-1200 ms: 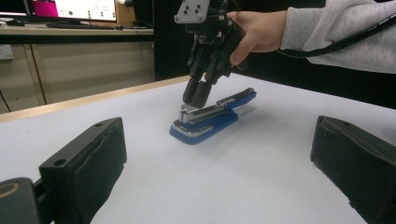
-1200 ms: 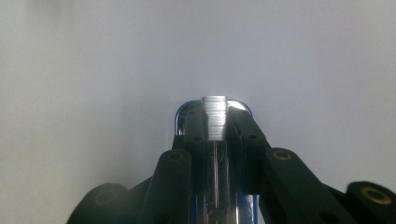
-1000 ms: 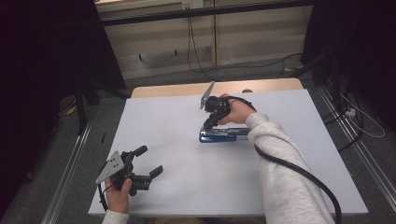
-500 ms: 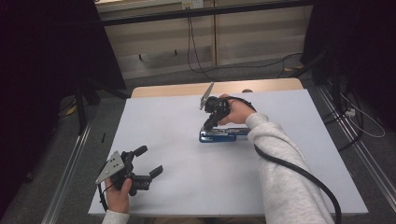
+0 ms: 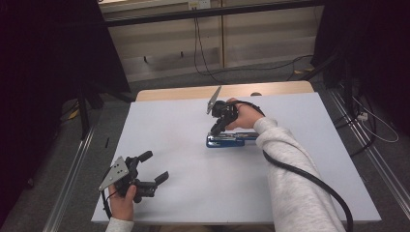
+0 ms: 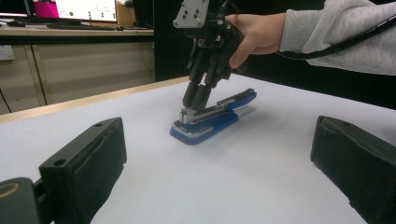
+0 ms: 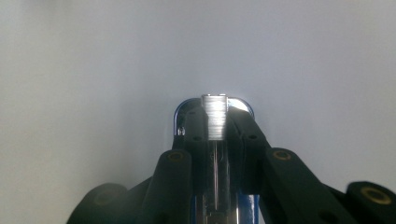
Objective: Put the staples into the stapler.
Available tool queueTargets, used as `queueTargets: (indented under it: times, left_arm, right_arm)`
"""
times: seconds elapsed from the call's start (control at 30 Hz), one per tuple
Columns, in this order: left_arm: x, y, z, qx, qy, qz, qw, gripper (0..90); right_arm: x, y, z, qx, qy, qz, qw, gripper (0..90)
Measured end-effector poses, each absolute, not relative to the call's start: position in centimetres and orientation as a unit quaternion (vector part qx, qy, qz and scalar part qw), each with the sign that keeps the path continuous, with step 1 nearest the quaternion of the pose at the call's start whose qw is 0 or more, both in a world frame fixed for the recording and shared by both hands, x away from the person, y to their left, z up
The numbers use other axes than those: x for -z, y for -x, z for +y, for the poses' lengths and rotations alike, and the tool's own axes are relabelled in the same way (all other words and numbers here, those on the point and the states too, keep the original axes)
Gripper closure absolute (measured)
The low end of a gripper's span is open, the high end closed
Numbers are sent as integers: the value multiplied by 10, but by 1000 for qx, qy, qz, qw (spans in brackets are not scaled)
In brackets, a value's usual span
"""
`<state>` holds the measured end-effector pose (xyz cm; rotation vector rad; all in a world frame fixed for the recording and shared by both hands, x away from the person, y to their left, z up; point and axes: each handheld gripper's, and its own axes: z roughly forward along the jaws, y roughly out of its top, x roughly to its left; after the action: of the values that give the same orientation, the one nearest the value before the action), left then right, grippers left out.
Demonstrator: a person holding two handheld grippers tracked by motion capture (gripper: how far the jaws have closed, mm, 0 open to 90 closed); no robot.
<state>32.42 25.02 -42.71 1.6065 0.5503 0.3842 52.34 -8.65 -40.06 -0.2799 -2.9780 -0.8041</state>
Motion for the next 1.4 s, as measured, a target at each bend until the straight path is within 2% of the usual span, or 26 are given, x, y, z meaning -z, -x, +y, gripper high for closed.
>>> queueTargets:
  times: [0.3,0.47,0.8,1.4]
  left_arm:
    - [427,-324,250,-168,-706,243,644,34]
    - [427,-324,250,-168,-706,243,644,34]
    - [428,-325,249,-168,-710,242,640,34]
    - [428,-330,243,-165,-719,245,629,33]
  right_arm:
    - [402,-523,-85,256,96,-962,22,778]
    - [402,-524,-85,265,99,-959,22,706]
    - [396,-521,-97,294,120,-948,11,635]
    - [394,-504,-127,324,174,-930,-11,352]
